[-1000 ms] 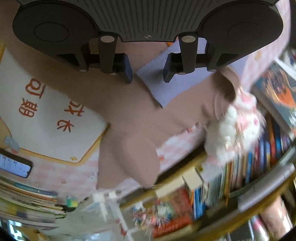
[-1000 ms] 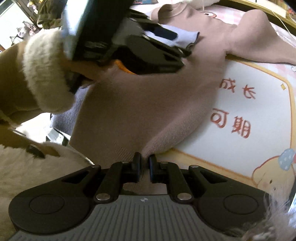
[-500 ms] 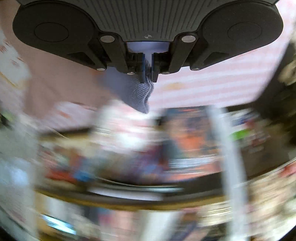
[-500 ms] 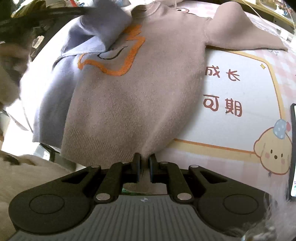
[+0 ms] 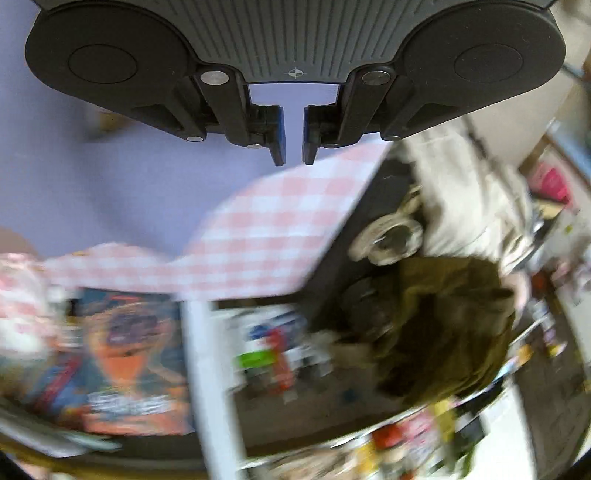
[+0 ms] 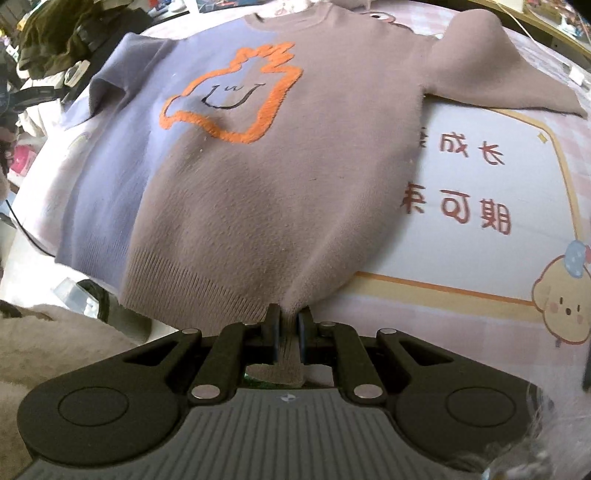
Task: Fold clothes
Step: 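Lay the sweater flat and pull its hem toward both grippers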
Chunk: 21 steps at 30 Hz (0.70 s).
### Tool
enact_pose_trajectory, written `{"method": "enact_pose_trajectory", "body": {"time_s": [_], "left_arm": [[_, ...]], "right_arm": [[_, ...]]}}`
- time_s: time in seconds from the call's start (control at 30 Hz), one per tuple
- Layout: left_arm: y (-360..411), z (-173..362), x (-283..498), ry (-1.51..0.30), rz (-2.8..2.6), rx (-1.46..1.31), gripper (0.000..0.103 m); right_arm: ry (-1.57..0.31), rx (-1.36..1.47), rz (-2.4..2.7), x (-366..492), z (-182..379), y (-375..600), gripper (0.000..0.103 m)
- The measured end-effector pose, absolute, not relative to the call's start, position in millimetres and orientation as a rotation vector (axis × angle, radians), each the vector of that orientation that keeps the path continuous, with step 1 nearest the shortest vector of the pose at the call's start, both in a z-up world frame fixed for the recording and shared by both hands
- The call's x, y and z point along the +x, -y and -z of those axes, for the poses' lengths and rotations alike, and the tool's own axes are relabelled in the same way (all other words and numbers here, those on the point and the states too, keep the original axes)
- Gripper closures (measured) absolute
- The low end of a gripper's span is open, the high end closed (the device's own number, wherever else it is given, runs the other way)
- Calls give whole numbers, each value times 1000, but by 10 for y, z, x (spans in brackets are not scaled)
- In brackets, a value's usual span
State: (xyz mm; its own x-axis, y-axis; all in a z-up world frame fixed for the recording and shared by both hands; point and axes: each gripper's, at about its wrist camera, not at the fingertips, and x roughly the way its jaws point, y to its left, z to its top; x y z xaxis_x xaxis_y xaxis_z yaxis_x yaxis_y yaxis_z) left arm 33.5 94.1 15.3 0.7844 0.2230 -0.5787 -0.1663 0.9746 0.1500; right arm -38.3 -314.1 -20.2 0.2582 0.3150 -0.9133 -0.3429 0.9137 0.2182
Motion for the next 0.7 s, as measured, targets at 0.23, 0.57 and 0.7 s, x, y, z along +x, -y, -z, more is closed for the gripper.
{"method": "enact_pose_trajectory", "body": {"time_s": [0.23,0.57,0.7], "left_arm": [[-500,102,224,-745,29,74,64],[-422,323,60,-834,2,75,64],[-502,340,-8,-840,0,33,64]], "right_arm": [[-1199,18,-374,-324,143,3270,76],[-1058,101,-217,26,94,3474,69],[-1048,94,-204,65,122,3455,91]]}}
